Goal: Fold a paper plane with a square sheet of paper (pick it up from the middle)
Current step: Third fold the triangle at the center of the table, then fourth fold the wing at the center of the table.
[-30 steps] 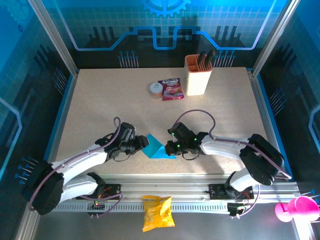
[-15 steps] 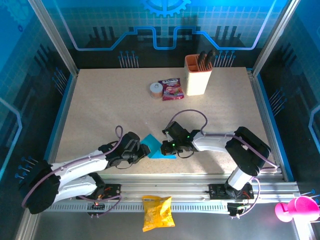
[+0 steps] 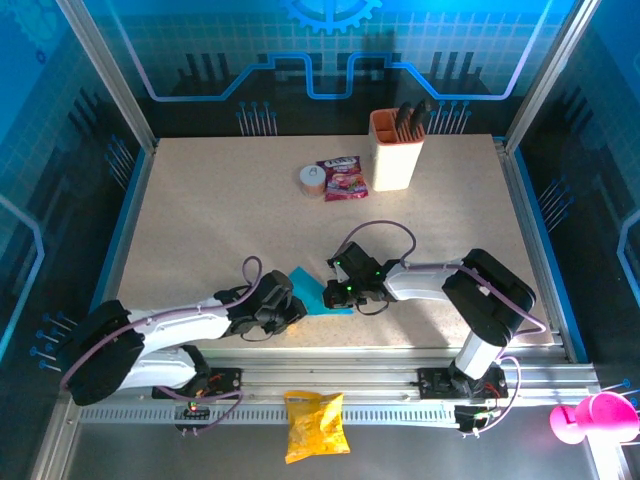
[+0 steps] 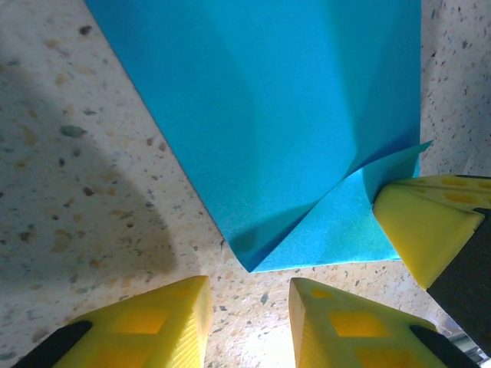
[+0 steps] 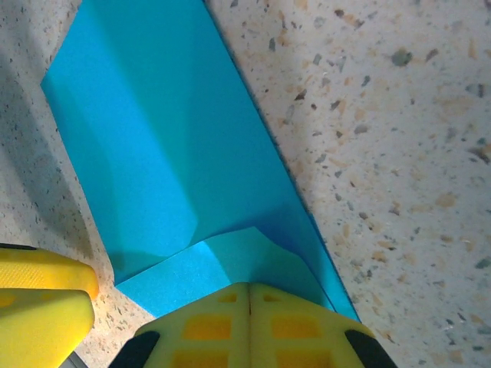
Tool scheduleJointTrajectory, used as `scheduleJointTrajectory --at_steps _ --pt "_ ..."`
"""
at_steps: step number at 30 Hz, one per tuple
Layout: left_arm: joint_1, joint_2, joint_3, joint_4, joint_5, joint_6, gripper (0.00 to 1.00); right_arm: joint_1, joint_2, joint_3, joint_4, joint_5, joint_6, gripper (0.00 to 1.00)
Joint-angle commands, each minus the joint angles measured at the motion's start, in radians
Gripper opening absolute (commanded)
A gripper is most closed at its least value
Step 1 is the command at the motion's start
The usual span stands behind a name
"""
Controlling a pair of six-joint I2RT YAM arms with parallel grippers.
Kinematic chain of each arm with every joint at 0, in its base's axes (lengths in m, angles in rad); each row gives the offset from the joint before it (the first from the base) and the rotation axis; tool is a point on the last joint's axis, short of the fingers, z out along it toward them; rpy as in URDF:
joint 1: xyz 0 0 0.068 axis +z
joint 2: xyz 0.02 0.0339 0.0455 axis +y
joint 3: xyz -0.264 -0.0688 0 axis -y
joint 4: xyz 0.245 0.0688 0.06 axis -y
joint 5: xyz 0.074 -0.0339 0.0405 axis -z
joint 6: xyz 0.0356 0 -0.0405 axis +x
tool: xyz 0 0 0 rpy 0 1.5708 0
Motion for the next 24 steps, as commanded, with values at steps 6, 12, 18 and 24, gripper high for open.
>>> scheduleJointTrajectory --at_steps 6,12,18,24 --pt "-0.015 0.054 0.052 0.045 -0.023 -0.019 0.33 -0.01 0.022 -0.037 0.007 -0.007 0.011 0.0" --pt "-0.015 0.093 0.076 0.042 -0.02 -0.018 0.33 -0.01 0.032 -0.047 0.022 -0.013 0.018 0.0" --pt "-0.029 0.098 0.089 0.004 -0.038 -0.044 0.32 -0.012 0.033 -0.053 0.032 -0.013 0.022 0.0" --pt "-0.084 0.065 0.079 -0.048 -0.113 -0.108 0.33 -0.015 0.033 -0.053 0.033 -0.011 0.027 0.0"
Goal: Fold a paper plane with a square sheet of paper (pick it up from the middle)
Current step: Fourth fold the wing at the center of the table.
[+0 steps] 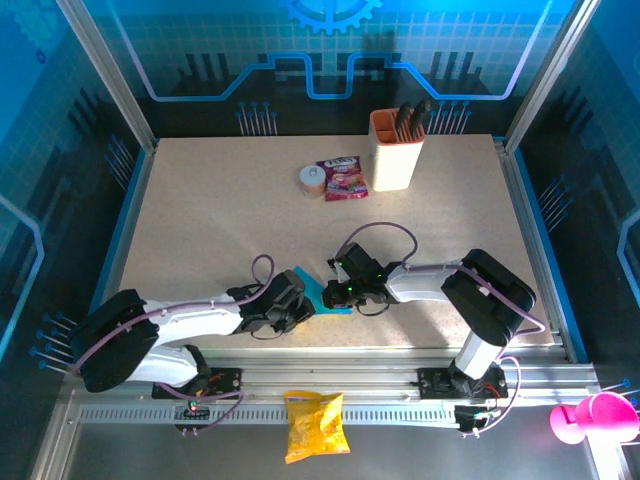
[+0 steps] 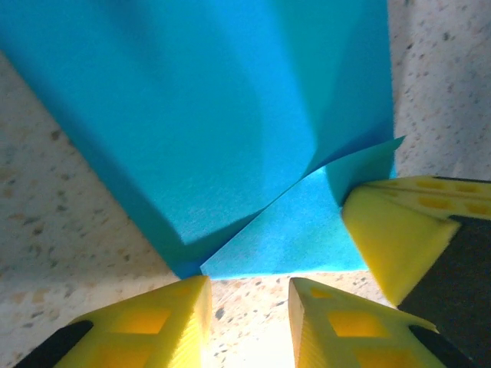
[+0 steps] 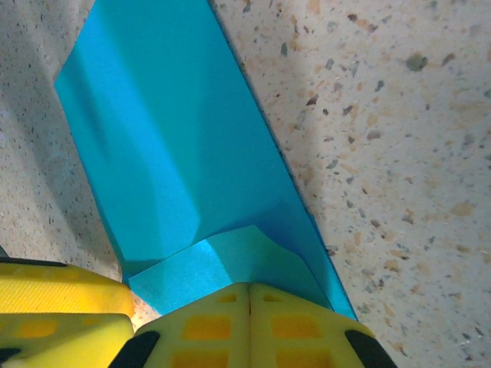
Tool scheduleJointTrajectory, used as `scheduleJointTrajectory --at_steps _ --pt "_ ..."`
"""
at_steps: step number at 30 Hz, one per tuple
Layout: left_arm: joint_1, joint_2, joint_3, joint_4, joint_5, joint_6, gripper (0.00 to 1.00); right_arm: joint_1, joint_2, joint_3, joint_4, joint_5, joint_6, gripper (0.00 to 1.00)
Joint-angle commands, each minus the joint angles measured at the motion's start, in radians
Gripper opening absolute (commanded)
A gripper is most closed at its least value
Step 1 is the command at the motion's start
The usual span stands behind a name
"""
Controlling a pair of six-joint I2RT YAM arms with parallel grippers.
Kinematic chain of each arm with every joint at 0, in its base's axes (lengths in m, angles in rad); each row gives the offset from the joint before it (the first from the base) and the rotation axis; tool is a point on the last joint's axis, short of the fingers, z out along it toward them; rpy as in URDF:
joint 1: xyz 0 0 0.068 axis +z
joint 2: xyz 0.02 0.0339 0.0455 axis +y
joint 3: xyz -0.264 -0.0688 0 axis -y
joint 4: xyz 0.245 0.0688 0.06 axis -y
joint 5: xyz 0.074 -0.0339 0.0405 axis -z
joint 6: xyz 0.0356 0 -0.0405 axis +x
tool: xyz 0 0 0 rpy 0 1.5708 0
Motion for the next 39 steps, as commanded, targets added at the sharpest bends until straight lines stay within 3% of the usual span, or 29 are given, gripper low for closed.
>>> scheduleJointTrajectory --at_steps 1,20,39 --pt "-0.022 -0.025 0.006 -0.051 -0.062 -0.055 0.33 -0.012 0.03 -0.027 -0.032 0.012 0.015 0.0" --pt "0.022 0.013 0.019 -0.048 -0.089 0.008 0.32 -0.02 0.016 -0.052 -0.026 0.017 0.018 0.0" --pt "0.031 -0.008 -0.002 -0.046 -0.115 -0.016 0.32 -0.023 0.028 -0.059 -0.012 0.016 0.024 0.0"
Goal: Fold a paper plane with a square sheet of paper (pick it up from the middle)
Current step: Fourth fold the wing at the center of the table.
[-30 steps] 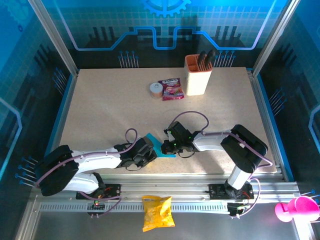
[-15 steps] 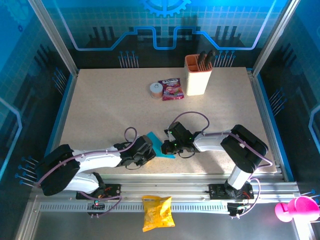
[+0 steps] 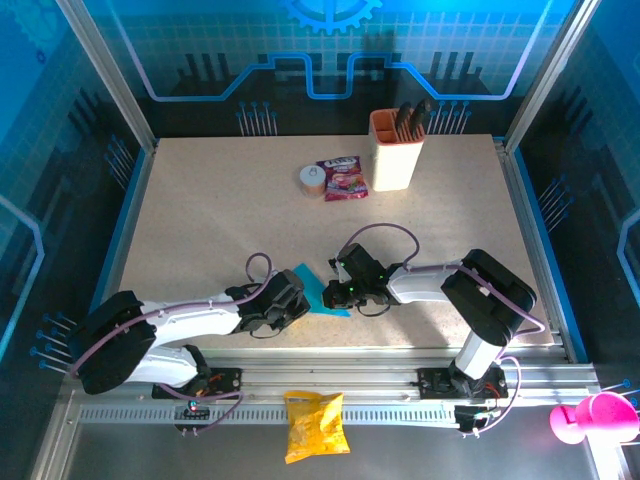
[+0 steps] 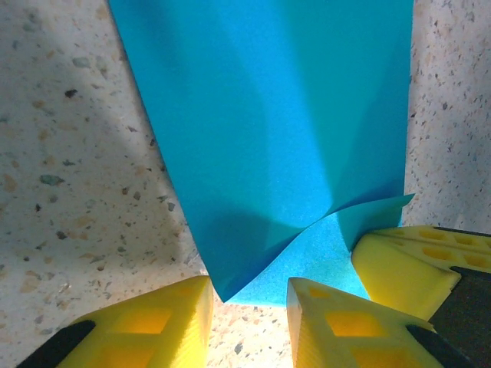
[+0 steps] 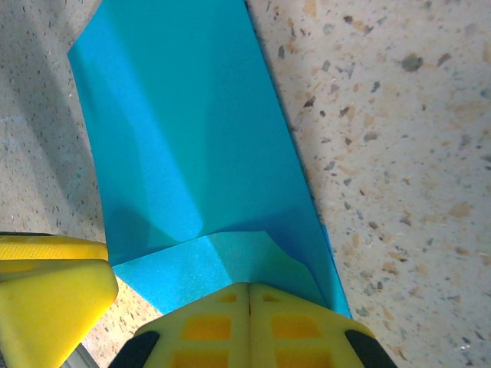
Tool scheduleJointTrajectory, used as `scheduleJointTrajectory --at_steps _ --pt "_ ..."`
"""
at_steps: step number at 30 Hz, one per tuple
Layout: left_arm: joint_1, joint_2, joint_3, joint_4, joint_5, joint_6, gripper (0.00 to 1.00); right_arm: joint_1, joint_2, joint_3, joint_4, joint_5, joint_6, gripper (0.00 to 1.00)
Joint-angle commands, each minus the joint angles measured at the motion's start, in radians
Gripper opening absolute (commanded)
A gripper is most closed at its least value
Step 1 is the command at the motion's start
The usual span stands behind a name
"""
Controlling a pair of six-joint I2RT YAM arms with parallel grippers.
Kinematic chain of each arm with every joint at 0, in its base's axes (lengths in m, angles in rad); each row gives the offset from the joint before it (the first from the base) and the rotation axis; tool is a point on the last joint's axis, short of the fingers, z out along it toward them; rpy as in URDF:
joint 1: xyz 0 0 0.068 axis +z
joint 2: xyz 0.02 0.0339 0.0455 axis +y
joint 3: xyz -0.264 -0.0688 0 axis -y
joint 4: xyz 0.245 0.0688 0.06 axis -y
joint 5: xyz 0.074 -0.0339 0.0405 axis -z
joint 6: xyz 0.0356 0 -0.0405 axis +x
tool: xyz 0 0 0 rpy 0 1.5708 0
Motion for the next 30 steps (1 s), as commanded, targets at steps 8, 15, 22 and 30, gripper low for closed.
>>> scheduleJointTrajectory --at_steps 8,15,22,30 --pt "0.015 0.021 0.01 -0.009 -0.025 0.026 0.22 -0.014 0.028 -0.041 -0.054 0.031 0.011 0.0" --pt "0.017 0.005 0.009 -0.015 -0.033 0.037 0.13 -0.019 0.035 -0.036 -0.052 0.024 0.009 0.0" --pt "0.016 -0.018 0.009 -0.023 -0.036 0.053 0.0 -0.028 0.032 -0.026 -0.055 0.015 0.004 0.0" --pt "0.016 -0.069 0.022 -0.061 -0.029 0.074 0.0 -0.072 -0.096 0.043 -0.125 -0.033 -0.106 0.23"
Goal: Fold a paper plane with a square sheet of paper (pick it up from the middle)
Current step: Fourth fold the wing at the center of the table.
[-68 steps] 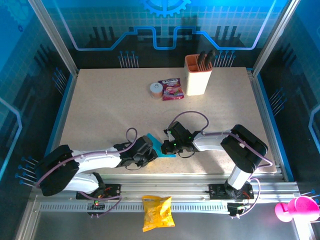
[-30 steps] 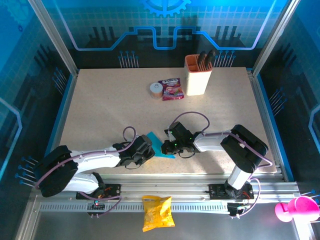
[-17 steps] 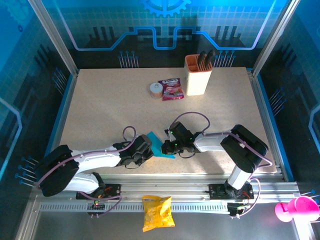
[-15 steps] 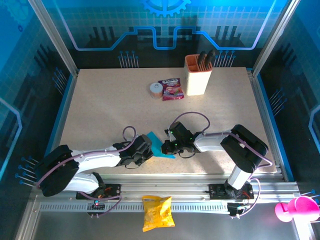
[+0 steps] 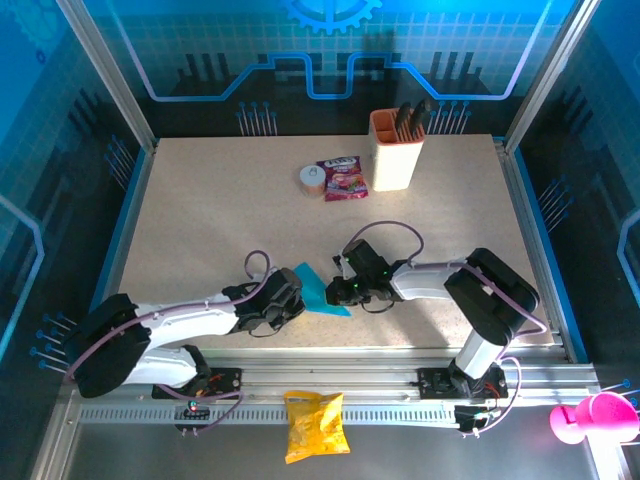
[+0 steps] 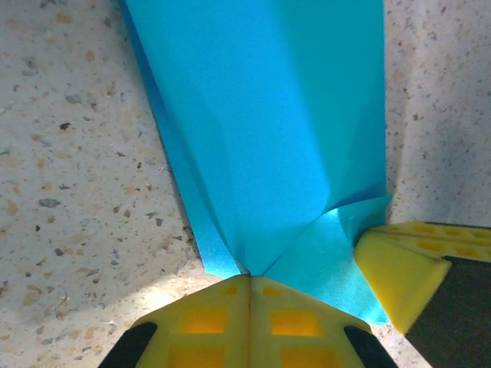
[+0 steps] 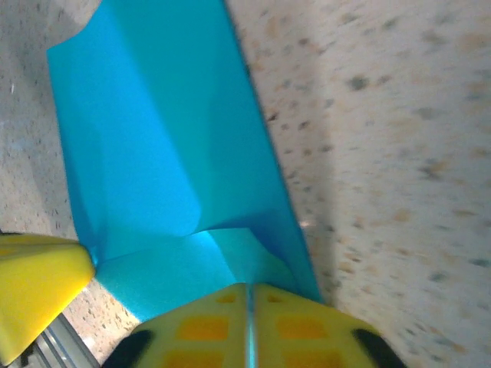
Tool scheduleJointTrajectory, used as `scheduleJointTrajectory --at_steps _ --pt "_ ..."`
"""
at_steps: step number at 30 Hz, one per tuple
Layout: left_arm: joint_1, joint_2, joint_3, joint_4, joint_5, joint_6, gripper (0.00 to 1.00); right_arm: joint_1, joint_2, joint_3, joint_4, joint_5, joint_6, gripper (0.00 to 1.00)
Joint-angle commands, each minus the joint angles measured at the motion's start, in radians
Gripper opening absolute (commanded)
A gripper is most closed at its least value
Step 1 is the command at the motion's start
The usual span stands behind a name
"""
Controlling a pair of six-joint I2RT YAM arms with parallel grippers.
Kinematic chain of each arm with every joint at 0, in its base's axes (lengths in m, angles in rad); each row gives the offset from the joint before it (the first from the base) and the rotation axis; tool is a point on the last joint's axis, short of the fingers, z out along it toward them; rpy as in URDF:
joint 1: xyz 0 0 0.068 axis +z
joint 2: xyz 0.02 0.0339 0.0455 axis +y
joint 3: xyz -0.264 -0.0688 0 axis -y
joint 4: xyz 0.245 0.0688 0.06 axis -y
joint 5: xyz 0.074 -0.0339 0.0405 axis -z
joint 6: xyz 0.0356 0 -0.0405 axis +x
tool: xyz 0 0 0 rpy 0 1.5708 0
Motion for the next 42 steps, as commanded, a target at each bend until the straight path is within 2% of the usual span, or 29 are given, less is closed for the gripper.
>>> scheduleJointTrajectory --at_steps 1,4,6,10,14,23,29,36,42 --pt "0.008 -0.042 0.024 -0.064 -0.012 0.032 0.0 -0.022 -0.094 0.046 -0.103 0.003 -0.096 0.27" --pt "0.007 -0.057 0.04 -0.099 -0.015 0.043 0.0 -0.017 -0.152 0.053 -0.147 -0.017 -0.156 0.31" --pt "0.007 -0.062 0.052 -0.119 -0.014 0.051 0.0 0.001 -0.183 0.054 -0.194 0.015 -0.191 0.32" --pt "0.008 -0.074 0.065 -0.144 -0.008 0.06 0.0 0.095 -0.222 0.049 -0.274 0.168 -0.255 0.32" --pt "0.006 -0.081 0.077 -0.161 -0.007 0.067 0.0 0.232 -0.238 0.041 -0.302 0.355 -0.26 0.34" --pt "0.007 -0.091 0.077 -0.151 0.002 0.046 0.0 0.381 -0.197 0.046 -0.299 0.557 -0.222 0.43" --pt "0.008 -0.097 0.083 -0.148 0.007 0.04 0.0 0.434 -0.106 0.1 -0.312 0.619 -0.218 0.44" --pt "0.01 -0.098 0.08 -0.143 0.012 0.036 0.0 0.447 -0.066 0.108 -0.302 0.667 -0.187 0.45" --pt "0.011 -0.097 0.082 -0.142 0.013 0.038 0.0 0.446 -0.052 0.11 -0.302 0.681 -0.184 0.38"
